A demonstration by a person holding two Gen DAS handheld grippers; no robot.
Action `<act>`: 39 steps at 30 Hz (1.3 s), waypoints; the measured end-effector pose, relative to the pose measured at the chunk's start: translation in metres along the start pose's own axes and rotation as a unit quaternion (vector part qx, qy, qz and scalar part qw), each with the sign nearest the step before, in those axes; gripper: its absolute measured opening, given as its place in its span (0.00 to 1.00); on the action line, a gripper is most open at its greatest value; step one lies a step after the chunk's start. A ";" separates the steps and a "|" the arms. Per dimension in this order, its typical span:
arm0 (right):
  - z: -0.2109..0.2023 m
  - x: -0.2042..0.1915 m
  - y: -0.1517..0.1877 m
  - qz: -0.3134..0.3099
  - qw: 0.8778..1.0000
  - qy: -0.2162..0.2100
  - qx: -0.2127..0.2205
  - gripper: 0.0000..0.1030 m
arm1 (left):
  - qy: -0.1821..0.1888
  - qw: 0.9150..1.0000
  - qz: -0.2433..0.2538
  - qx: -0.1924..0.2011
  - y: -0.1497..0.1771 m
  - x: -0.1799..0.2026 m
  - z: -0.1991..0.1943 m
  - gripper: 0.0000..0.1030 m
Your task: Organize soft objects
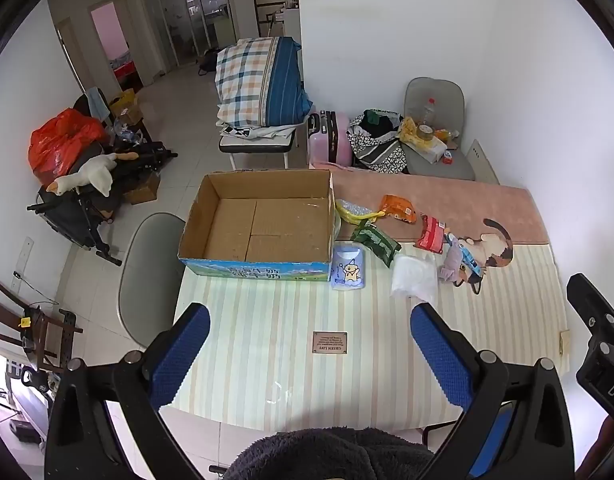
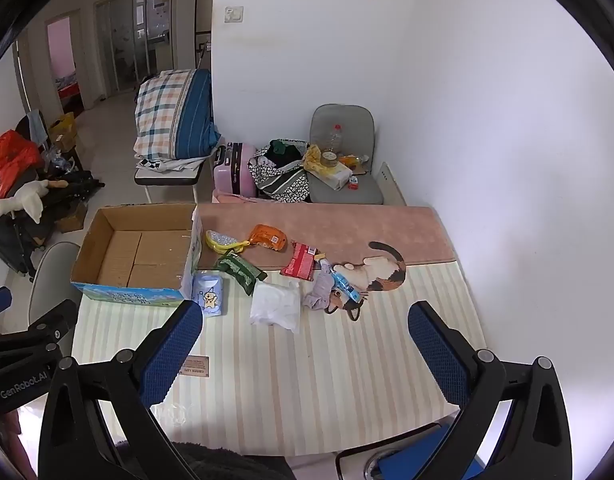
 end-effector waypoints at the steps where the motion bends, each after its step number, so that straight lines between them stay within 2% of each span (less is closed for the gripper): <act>1: 0.000 0.000 0.000 -0.005 1.000 0.010 -0.002 1.00 | -0.001 1.000 0.000 0.000 0.000 0.000 0.000 1.00; 10: 0.001 0.001 0.003 0.001 1.000 0.000 -0.001 1.00 | -0.012 1.000 0.001 0.009 -0.002 -0.001 -0.002 1.00; 36: -0.019 0.005 0.004 0.006 1.000 -0.015 0.010 1.00 | -0.008 1.000 0.002 0.018 -0.006 0.000 -0.007 1.00; 39: -0.021 0.006 0.003 0.006 1.000 -0.016 0.011 1.00 | -0.008 1.000 0.000 0.022 -0.005 0.002 -0.024 1.00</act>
Point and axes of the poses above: each gripper's, at about its wrist camera, not at the fingertips, and z roughly the way its jaws point, x to its right, y to its underside, the point moved 7 cm from there along z, roughly the way its jaws point, and after that the axes turned 15 degrees about -x, right-handed, at the moved point
